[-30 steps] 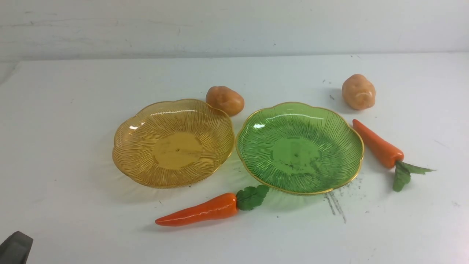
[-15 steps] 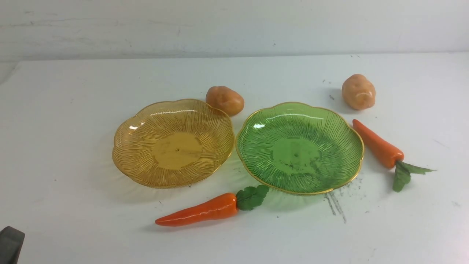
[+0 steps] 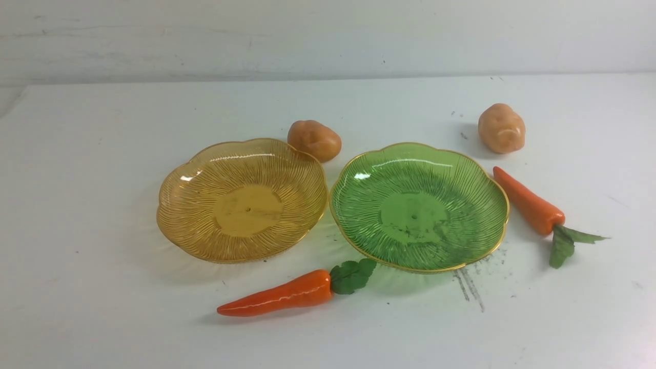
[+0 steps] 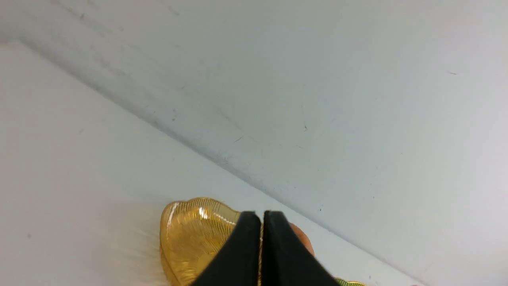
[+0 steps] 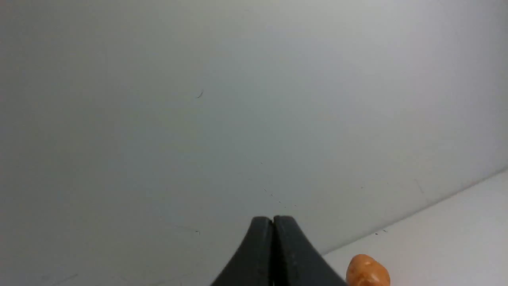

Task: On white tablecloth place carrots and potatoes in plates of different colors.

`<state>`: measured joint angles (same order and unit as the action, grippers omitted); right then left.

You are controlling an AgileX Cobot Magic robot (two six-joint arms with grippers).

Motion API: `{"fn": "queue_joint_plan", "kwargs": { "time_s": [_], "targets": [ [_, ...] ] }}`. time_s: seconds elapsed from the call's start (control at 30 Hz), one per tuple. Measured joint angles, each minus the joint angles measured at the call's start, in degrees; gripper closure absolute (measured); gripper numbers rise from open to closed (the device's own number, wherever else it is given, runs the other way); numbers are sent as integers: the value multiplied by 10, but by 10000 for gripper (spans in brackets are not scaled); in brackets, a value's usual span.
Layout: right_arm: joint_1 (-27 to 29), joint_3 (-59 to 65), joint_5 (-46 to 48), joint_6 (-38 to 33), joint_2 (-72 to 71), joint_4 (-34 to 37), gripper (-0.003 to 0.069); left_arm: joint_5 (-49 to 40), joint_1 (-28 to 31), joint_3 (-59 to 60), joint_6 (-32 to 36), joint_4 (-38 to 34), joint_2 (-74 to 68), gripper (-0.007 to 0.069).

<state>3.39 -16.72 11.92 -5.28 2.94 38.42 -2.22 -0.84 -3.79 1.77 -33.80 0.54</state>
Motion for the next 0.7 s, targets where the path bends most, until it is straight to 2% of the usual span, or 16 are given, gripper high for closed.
{"fn": "queue_joint_plan", "kwargs": {
  "time_s": [0.03,0.13,0.2,0.3,0.33,0.43,0.53,0.7],
  "targets": [
    [0,-7,6,-8,4,-2,673,-7,0,-3,3,2,0,627],
    [0,-130,133,-59,113,-47,673,-84,0,-69,56,23,-43,627],
    [0,-165,174,-67,155,-59,673,-110,0,-85,68,25,-64,627],
    [0,-255,288,-76,265,-105,673,-213,0,-140,102,30,-153,627],
    [0,-260,294,-77,285,-108,673,-226,0,-143,103,30,-158,627],
    [0,-328,389,-79,387,-156,673,-335,0,-189,120,36,-265,627],
    [0,-370,440,-78,465,-191,673,-408,0,-225,129,40,-341,627],
    [0,-410,456,-78,565,-227,673,-443,0,-258,162,43,-413,627]
  ]
}}
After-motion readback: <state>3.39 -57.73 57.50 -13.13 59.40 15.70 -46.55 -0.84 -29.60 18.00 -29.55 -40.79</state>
